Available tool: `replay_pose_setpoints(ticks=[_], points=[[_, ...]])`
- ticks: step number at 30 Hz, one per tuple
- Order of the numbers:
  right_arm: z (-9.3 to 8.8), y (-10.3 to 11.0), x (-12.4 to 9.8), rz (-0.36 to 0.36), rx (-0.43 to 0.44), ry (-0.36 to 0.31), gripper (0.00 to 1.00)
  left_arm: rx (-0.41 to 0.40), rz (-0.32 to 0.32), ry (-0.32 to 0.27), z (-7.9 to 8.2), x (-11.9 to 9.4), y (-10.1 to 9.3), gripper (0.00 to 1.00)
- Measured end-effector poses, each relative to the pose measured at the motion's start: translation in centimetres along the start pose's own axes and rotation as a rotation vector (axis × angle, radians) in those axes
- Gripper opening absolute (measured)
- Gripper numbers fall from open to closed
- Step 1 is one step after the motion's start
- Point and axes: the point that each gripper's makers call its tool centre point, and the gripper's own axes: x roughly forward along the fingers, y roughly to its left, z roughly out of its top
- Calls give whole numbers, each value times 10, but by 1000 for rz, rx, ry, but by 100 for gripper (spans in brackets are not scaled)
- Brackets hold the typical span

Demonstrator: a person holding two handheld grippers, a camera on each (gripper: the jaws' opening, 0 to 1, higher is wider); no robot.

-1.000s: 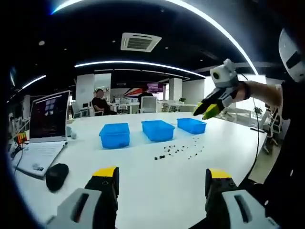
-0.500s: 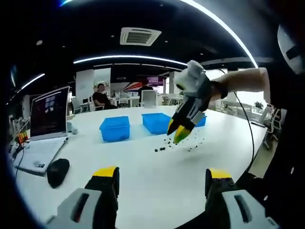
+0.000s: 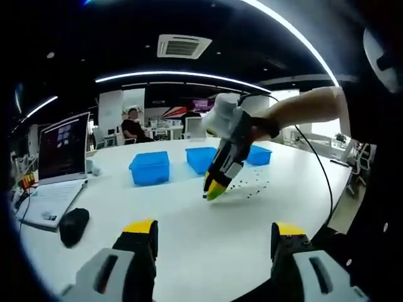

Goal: Pick up the resistors one by one and place each resistor into its matching bin, sorting the parts by color and model until every resistor is separated into the correct bin for its type

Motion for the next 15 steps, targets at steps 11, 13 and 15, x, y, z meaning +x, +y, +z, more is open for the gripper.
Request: replay_pose_setpoints(ticks=[11,13,15], points=[[-2,-9,5,-24,-16,20,15,-21,-11,4,-3,4,0,72],[-1,-10,5,-31,-22,19,14,-20,-12,5,-4,4,-2,72],[-1,-7,6,-32,-40,21,11,-20,-13,6,-4,5,-3,72]])
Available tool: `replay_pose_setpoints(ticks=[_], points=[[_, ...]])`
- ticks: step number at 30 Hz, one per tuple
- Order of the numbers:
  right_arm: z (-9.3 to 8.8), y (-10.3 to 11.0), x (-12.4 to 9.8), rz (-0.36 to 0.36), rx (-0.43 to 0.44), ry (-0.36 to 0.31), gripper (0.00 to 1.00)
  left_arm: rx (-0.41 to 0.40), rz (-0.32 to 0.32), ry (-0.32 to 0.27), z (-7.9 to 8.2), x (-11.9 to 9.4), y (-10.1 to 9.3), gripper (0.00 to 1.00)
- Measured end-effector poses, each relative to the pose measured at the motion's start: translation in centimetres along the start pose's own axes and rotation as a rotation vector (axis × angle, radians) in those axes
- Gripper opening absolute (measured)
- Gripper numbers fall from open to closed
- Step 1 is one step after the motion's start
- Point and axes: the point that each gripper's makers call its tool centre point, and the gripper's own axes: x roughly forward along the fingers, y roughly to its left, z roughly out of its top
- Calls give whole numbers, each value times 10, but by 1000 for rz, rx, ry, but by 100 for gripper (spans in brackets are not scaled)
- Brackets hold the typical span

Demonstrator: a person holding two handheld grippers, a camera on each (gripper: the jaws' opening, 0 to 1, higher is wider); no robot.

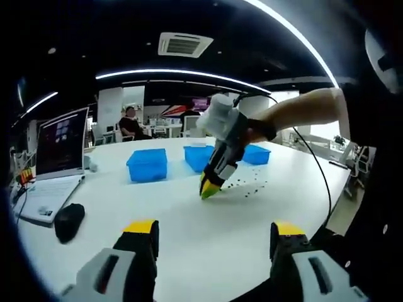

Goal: Pick up the resistors one by one and place each resistor into its matching bin, sorting the parts by color and model until every resistor is separated into the correct bin for its type

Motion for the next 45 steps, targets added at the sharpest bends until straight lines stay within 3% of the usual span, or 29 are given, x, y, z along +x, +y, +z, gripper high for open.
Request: replay_pose_setpoints(ticks=[5,8,11,16,19,27,29,31,33,38,42,45], points=[[1,4,1,-24,-68,5,7,-1,-2,-3,0,-1,-1,72],[1,5,0,-11,-67,4,7,1,-1,-5,2,-2,-2,72],[12,8,-6,-9,-51,-80,7,-1,2,-17,5,-3,-1,72],[29,17,-39,-32,-5,-234,7,-9,21,-26,8,-3,7,72],[36,19,-65,-61,38,-347,7,-15,35,-48,16,-5,11,72],[53,6,-166,-296,183,-850,7,-28,123,-142,36,-14,24,72],[54,5,-185,-358,214,-948,7,-21,133,-147,37,-17,24,72],[57,6,-198,-372,261,-1035,7,-24,140,-153,39,-18,25,72],[60,5,-203,-397,272,-1077,7,-21,147,-162,42,-21,25,72],[77,-6,-191,-409,265,-1075,7,-6,157,-165,44,-26,23,72],[94,-29,-181,-438,249,-1067,7,-2,170,-170,45,-30,25,71],[109,-57,-165,-424,290,-1059,7,1,184,-171,45,-33,27,71]])
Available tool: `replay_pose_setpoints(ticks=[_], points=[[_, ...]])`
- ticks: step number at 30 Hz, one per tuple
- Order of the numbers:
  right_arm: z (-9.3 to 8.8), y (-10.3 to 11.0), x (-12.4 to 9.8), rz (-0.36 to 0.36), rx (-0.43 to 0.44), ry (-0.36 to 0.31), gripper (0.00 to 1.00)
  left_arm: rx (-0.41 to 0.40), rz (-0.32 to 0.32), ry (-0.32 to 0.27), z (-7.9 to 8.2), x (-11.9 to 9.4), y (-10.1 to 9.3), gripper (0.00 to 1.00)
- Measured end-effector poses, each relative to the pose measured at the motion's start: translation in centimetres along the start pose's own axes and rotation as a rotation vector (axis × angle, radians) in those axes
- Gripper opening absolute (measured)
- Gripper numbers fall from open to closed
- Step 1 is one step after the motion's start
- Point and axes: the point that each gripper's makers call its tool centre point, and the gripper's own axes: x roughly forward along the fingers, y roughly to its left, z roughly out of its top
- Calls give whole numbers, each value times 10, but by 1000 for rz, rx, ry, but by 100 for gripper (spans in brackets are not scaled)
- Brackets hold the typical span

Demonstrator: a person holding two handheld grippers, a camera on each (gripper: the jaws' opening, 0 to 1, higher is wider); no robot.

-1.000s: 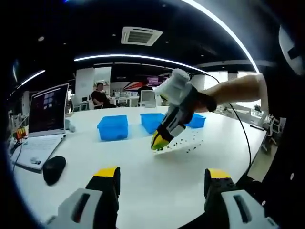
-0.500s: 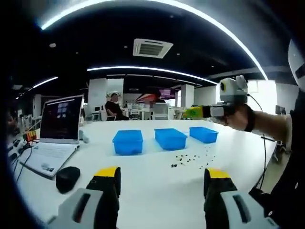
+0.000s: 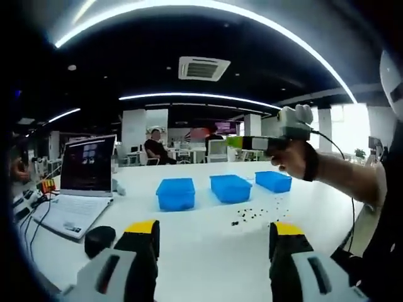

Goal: Pick up the resistors one by one and place each resistor into its matching bin, sorting the parts by color and model until every resistor is separated into the correct bin for its type

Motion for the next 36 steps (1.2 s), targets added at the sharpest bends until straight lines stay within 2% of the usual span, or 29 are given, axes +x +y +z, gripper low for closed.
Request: replay_pose_setpoints(ticks=[5,11,16,20,22,24,27,32,36], points=[[-7,-24,50,-25,-32,65,7,6,-2,-3,2,-4,1,72],[2,-37,99,-44,-29,88,7,8,1,-2,4,-4,1,73],[1,-48,127,-72,-44,115,7,5,12,-2,5,-5,4,73],[-8,-53,139,-85,-55,144,7,7,19,0,6,-6,6,73],[-13,-52,139,-83,-66,160,15,3,18,-9,8,-6,6,74],[-12,-51,135,-78,-71,147,21,0,20,-10,8,-6,7,74],[-14,-49,127,-69,-82,148,24,2,30,-7,7,-5,9,74],[-21,-40,96,-30,-20,148,26,-4,18,0,5,2,5,73],[-20,-32,52,-8,-21,134,27,-5,-2,-2,5,7,0,73]])
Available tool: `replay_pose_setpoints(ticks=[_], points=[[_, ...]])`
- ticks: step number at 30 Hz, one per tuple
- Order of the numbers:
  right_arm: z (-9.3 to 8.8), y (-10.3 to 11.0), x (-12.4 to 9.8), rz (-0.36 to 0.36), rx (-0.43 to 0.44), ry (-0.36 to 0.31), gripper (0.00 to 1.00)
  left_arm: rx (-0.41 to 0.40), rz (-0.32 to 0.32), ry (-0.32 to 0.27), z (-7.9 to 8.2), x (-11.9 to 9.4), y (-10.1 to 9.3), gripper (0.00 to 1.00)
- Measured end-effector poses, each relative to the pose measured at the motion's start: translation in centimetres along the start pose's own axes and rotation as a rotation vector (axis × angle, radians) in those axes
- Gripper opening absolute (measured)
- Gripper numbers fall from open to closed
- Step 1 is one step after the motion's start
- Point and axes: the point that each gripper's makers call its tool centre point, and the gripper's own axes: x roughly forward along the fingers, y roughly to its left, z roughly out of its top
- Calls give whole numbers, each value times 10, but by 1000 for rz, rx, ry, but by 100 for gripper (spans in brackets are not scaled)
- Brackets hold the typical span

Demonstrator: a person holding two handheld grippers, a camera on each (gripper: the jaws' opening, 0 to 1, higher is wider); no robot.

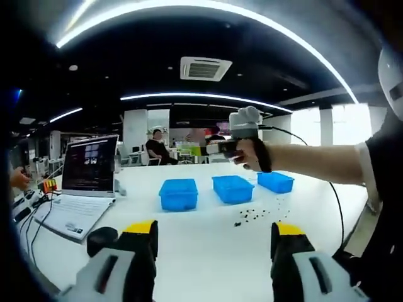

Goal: Pick up the resistors one by one and place each resistor into its matching bin, sorting the parts by color and model until every resistor is separated into the correct bin for its type

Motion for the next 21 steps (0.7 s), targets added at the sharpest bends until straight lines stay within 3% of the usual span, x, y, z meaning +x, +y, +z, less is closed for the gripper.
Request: replay_pose_setpoints(ticks=[4,12,17,21], points=[[-10,10,-54,33,-60,-1,27,14,-42,5,-2,8,-7,73],[-44,18,-186,-4,-45,-26,28,22,-82,-6,3,19,-14,74],[-67,9,-268,-134,30,-66,28,40,-120,-1,3,22,-24,74],[-81,2,-321,-283,84,-64,29,42,-139,29,-6,26,-31,74]])
